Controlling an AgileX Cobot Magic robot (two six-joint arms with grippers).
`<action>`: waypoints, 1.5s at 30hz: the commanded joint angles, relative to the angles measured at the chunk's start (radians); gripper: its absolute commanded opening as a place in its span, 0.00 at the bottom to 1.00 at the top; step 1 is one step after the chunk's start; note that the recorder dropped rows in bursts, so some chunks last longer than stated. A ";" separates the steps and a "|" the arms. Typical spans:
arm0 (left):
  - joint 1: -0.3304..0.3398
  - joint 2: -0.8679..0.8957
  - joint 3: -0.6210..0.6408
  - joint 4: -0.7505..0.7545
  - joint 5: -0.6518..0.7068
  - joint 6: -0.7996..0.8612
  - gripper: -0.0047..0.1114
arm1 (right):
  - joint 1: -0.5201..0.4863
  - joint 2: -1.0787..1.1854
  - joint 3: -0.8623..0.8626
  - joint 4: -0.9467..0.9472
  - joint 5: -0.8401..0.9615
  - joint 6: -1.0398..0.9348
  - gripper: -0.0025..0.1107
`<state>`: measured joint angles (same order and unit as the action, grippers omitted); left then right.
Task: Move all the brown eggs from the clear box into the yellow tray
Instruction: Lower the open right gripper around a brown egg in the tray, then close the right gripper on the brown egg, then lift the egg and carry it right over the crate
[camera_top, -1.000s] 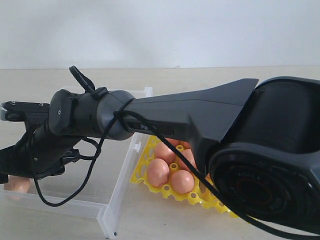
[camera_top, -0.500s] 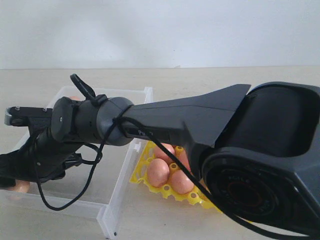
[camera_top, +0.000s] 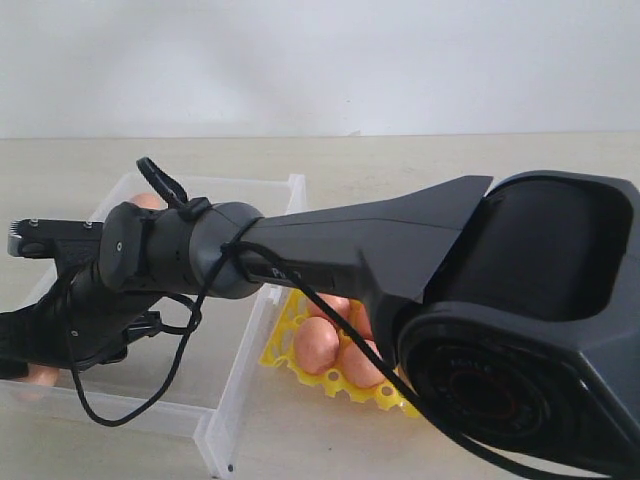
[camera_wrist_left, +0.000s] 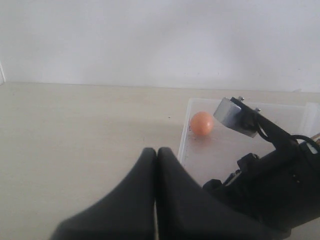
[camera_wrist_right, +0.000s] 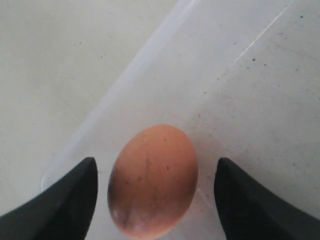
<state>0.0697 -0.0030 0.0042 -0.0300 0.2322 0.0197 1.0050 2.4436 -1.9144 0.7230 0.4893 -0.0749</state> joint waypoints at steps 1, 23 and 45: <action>0.001 0.003 -0.004 -0.005 0.000 0.001 0.00 | 0.006 0.012 -0.004 0.012 0.011 -0.006 0.58; 0.001 0.003 -0.004 -0.005 0.000 0.001 0.00 | 0.027 0.045 -0.052 0.038 0.035 -0.006 0.13; 0.001 0.003 -0.004 -0.005 0.000 0.001 0.00 | 0.002 -0.167 0.059 -0.148 -0.133 -0.071 0.02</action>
<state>0.0697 -0.0030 0.0042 -0.0300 0.2322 0.0197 1.0175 2.3323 -1.9270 0.5864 0.4212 -0.1307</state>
